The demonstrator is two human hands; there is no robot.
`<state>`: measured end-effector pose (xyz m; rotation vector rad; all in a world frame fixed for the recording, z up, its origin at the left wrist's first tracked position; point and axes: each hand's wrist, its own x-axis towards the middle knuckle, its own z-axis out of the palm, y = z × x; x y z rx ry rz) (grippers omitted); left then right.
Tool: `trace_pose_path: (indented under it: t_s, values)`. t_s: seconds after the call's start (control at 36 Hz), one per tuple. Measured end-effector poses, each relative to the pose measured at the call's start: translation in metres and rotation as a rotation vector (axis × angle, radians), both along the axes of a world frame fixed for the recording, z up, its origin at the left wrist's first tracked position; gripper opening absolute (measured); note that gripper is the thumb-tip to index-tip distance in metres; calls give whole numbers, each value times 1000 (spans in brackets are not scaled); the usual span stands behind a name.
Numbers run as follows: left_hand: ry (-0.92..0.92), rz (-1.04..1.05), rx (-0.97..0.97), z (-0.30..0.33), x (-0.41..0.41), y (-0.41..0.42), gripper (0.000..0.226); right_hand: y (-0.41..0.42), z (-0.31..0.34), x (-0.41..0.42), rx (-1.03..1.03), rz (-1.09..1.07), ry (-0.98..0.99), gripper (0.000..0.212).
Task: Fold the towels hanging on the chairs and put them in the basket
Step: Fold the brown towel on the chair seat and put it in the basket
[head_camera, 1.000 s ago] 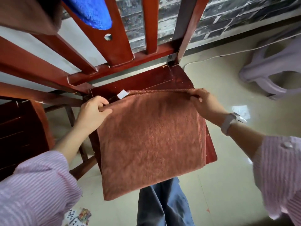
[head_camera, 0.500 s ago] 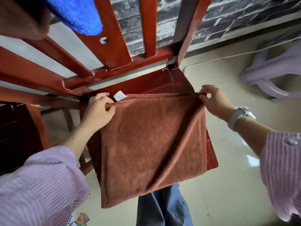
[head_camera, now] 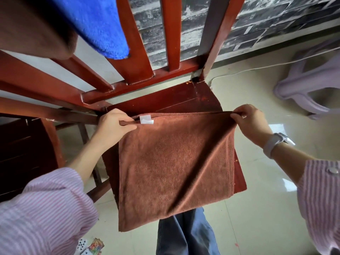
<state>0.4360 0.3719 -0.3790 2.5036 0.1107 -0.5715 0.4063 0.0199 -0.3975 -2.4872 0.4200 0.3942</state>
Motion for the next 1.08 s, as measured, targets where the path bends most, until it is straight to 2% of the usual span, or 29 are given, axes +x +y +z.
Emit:
trace_pose_path:
  t_s: [0.11,0.39,0.53,0.69,0.81,0.89,0.94,1.0,1.08]
  values:
    - [-31,-60,-22,30,-15,4,17,-5,21,-13,27,-12,-13,14]
    - [45,-266,-33,89,-66,16,17,-15,69,-58,9,78,-6,13]
    - [86,-258,-67,109,-91,16,14,-17,92,-82,-9,76,-43,13]
    - [-28,-176,-56,141,-105,21,11,-13,129,-99,34,94,-102,12]
    - [-68,-300,-25,174,-116,22,4,-21,148,-113,-25,300,-51,12]
    - [6,-412,-57,179,-129,27,2,-27,158,-125,-109,499,42,14]
    - [73,-437,-76,177,-135,30,3,-31,162,-131,-124,542,43,13]
    - [94,-452,-19,181,-139,28,5,-33,164,-132,-106,471,21,12]
    - [69,-354,-49,186,-141,27,4,-30,170,-131,-11,230,-28,10]
